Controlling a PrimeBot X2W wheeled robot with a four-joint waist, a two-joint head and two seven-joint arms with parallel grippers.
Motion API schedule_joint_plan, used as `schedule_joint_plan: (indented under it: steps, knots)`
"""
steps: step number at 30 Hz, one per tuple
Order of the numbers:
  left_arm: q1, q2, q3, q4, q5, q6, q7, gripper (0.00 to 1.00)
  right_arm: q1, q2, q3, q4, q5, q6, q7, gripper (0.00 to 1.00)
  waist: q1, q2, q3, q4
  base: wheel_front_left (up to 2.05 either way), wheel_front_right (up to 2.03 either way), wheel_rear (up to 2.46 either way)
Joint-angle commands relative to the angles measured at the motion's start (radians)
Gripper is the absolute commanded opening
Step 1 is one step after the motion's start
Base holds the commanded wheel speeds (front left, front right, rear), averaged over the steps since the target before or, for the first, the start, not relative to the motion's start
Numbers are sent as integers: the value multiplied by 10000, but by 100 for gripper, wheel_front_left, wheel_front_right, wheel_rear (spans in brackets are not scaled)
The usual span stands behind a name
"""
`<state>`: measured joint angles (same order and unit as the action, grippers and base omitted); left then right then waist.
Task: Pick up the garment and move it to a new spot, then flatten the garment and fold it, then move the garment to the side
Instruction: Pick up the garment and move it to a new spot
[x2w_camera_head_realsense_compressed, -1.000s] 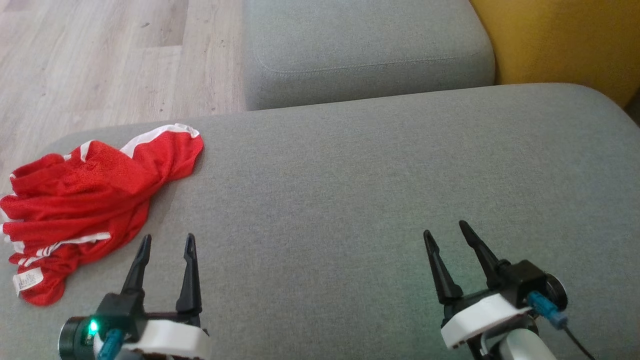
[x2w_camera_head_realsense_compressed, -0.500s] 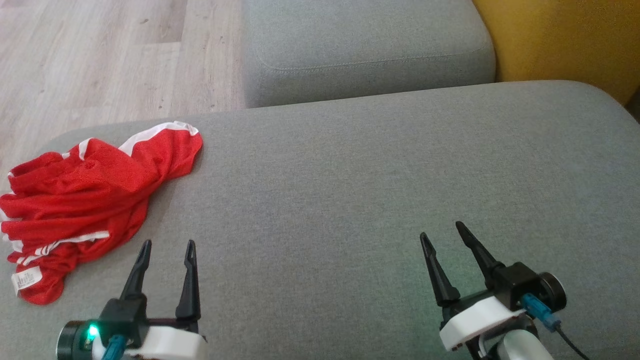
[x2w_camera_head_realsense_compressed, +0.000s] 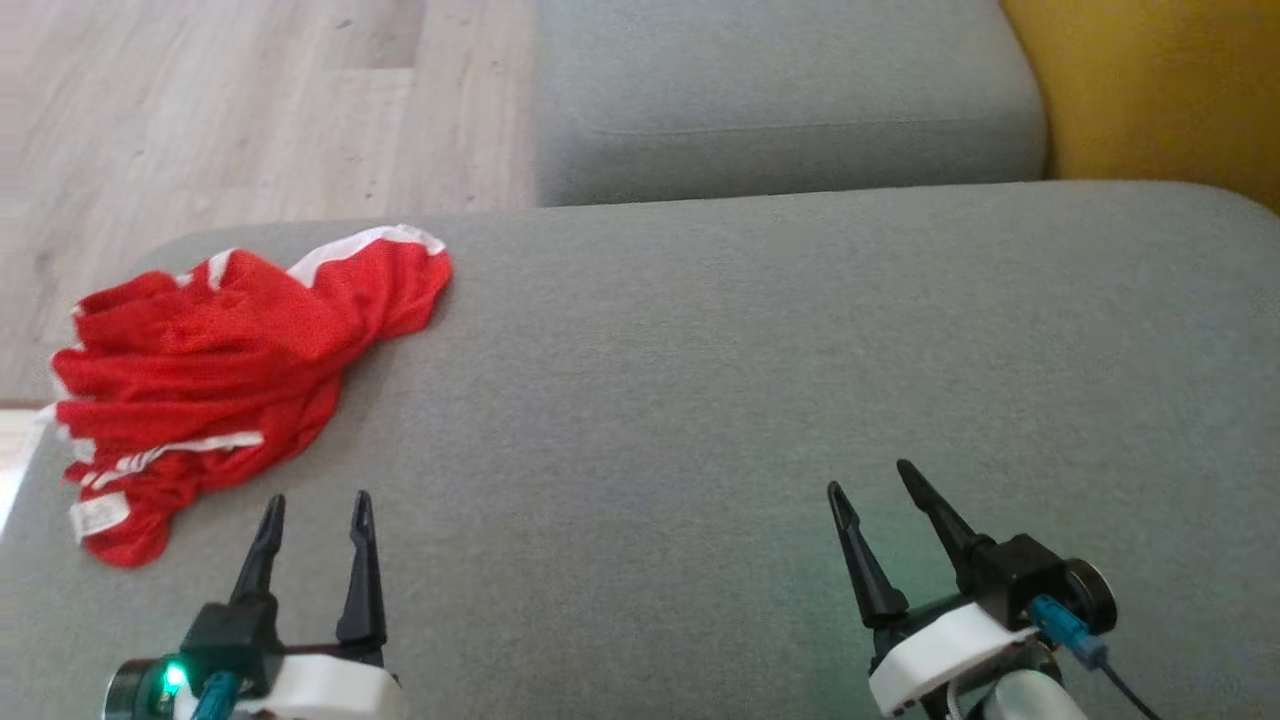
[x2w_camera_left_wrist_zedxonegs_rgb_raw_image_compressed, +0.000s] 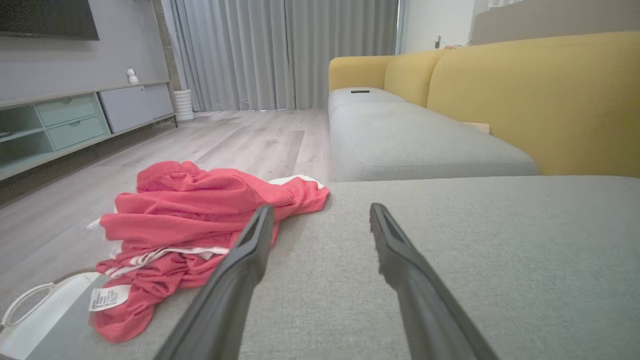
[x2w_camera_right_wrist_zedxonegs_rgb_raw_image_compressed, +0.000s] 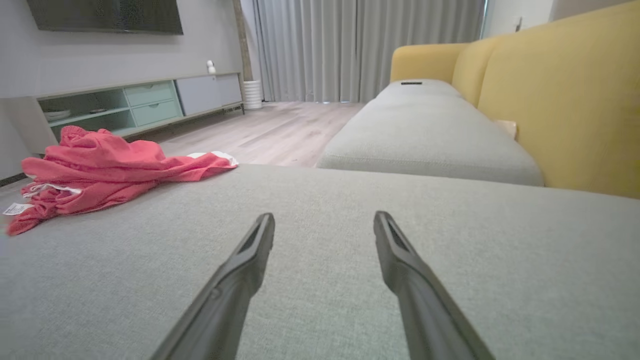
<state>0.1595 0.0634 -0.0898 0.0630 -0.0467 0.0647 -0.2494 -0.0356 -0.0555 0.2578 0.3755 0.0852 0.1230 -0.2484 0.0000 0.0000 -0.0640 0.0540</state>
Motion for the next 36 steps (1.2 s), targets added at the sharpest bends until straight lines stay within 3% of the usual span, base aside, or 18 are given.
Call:
schedule_joint_plan:
  steps: [1,20,28,36]
  knots:
    - [-428,-10,398,-283,-11,13,-124,100,-409,38,265,-233,18,77,-134,100,0,0,-13,240,0,0,0]
    - [-134,23,1099,-244,174,-222,-124,100,-208,51,384,-123,245,77,-134,100,0,0,-287,2327,0,0,0]
    - [-34,59,1321,-317,204,-204,-124,100,-202,52,385,-205,299,77,-134,100,0,0,-183,2665,0,0,0]
    - [-655,338,1542,-1074,347,-198,-124,100,-236,20,266,-261,8,77,-134,100,0,0,495,2591,0,0,0]
